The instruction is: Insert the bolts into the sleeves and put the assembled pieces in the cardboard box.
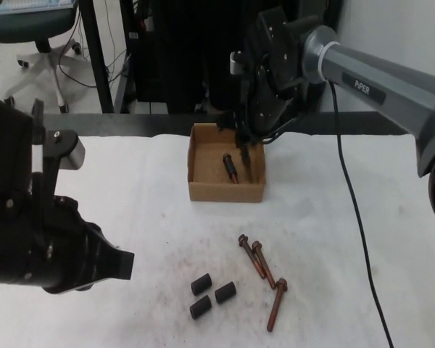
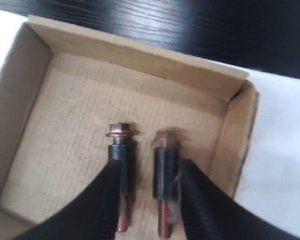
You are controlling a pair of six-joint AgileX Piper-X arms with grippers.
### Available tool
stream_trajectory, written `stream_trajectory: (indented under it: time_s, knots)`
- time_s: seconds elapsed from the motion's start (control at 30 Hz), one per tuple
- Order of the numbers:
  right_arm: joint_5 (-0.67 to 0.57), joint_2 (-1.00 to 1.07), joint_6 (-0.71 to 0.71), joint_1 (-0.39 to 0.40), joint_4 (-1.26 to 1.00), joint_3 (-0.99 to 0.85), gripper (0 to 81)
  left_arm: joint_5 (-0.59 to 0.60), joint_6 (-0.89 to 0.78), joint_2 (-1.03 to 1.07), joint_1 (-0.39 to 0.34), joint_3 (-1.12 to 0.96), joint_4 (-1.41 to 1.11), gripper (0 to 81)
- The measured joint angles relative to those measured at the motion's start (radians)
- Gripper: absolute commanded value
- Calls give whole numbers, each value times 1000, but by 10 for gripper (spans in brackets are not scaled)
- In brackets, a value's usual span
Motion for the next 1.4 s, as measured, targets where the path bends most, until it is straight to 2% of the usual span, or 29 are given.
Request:
stream_trajectory:
  time_s: [0.07, 0.13, 0.23, 0.27, 0.43, 0.67, 0.97, 1.13, 1.3, 1.37, 1.4]
  knots:
    - [-5, 0, 0, 0, -2, -3, 293, 0, 0, 0, 0, 0, 4, 3]
    - [-7, 0, 0, 0, -4, -9, 196, 0, 8, 0, 0, 0, 12, 3]
    - [-9, 0, 0, 0, 15, -32, 10, 0, 18, 0, 0, 0, 23, 3]
    - [-8, 0, 0, 0, 37, -47, 2, 0, 19, 0, 0, 0, 28, 3]
    - [-96, -52, -52, 0, 219, -98, 3, 0, 22, 0, 0, 0, 35, 3]
    - [-124, -87, -131, 48, 459, -71, 3, 0, 58, 0, 0, 0, -9, 3]
    - [-114, -85, -137, 116, 489, 69, 3, 0, 67, 0, 0, 0, -15, 3]
    - [-65, -83, -137, 160, 459, 162, 3, 0, 79, 0, 0, 0, -15, 3]
    - [-24, -83, -134, 168, 427, 173, 1, 0, 81, 0, 0, 0, -15, 3]
    - [-19, -83, -118, 168, 415, 173, 35, 0, 81, 0, 0, 0, -15, 3]
    - [-16, -83, -114, 168, 415, 173, 78, 0, 87, 0, 0, 0, -15, 3]
